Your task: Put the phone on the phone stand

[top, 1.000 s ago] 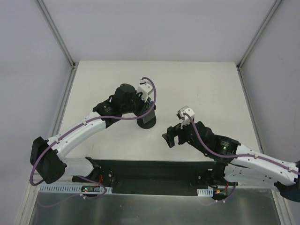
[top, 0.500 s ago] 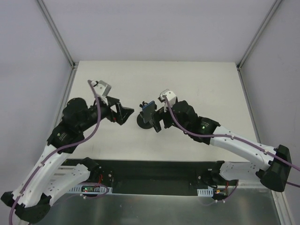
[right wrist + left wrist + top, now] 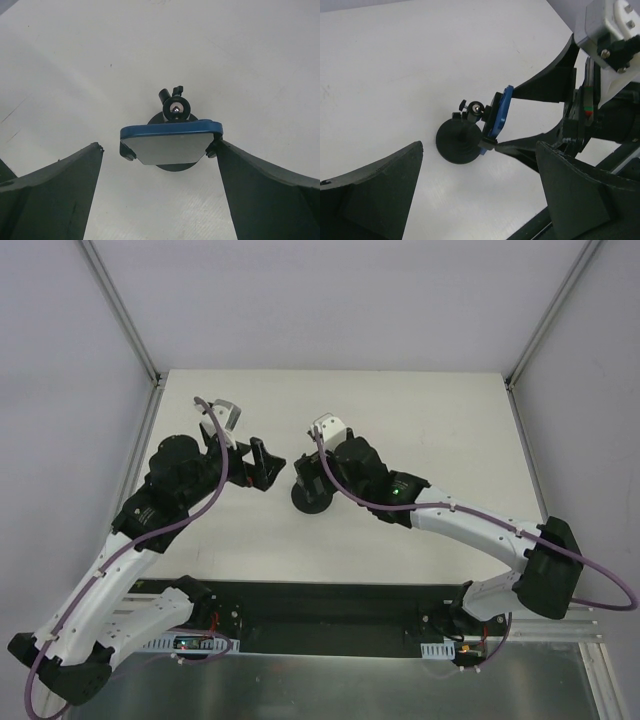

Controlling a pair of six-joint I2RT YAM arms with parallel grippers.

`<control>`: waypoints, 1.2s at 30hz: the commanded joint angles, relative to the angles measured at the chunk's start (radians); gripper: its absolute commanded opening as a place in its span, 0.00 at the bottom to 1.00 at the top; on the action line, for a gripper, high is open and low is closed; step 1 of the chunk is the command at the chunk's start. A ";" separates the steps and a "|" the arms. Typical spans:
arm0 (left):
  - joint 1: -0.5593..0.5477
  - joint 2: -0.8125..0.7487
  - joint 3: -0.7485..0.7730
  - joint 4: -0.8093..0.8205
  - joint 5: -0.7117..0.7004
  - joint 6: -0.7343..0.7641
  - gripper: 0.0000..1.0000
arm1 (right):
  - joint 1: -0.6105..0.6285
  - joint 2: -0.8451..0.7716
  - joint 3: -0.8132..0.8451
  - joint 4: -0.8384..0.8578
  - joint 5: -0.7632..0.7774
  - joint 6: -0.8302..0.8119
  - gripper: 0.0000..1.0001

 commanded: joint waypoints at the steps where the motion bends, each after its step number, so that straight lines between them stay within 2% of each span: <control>1: 0.010 0.066 0.100 0.129 0.006 -0.004 0.92 | -0.002 0.043 0.048 0.067 0.029 0.000 0.99; 8: 0.021 0.180 0.200 0.175 0.029 0.051 0.90 | 0.000 0.036 0.032 0.067 0.085 -0.056 0.99; 12: 0.046 0.218 0.223 0.193 0.061 0.084 0.90 | -0.014 -0.003 0.006 0.064 -0.003 -0.139 0.99; 16: 0.079 0.232 0.164 0.254 0.102 0.094 0.88 | -0.062 0.005 0.034 0.001 -0.174 -0.167 1.00; 20: 0.118 0.218 0.065 0.328 0.180 0.076 0.88 | -0.094 0.002 0.041 -0.030 -0.218 -0.196 1.00; 24: 0.135 0.214 0.032 0.327 0.230 0.070 0.87 | -0.126 -0.030 0.035 -0.056 -0.253 -0.188 1.00; 28: 0.135 0.192 0.012 0.327 0.197 0.093 0.86 | -0.166 -0.043 0.006 -0.001 -0.343 -0.169 1.00; 36: 0.138 0.185 -0.001 0.327 0.125 0.096 0.84 | -0.163 0.011 0.020 0.071 -0.331 -0.142 0.96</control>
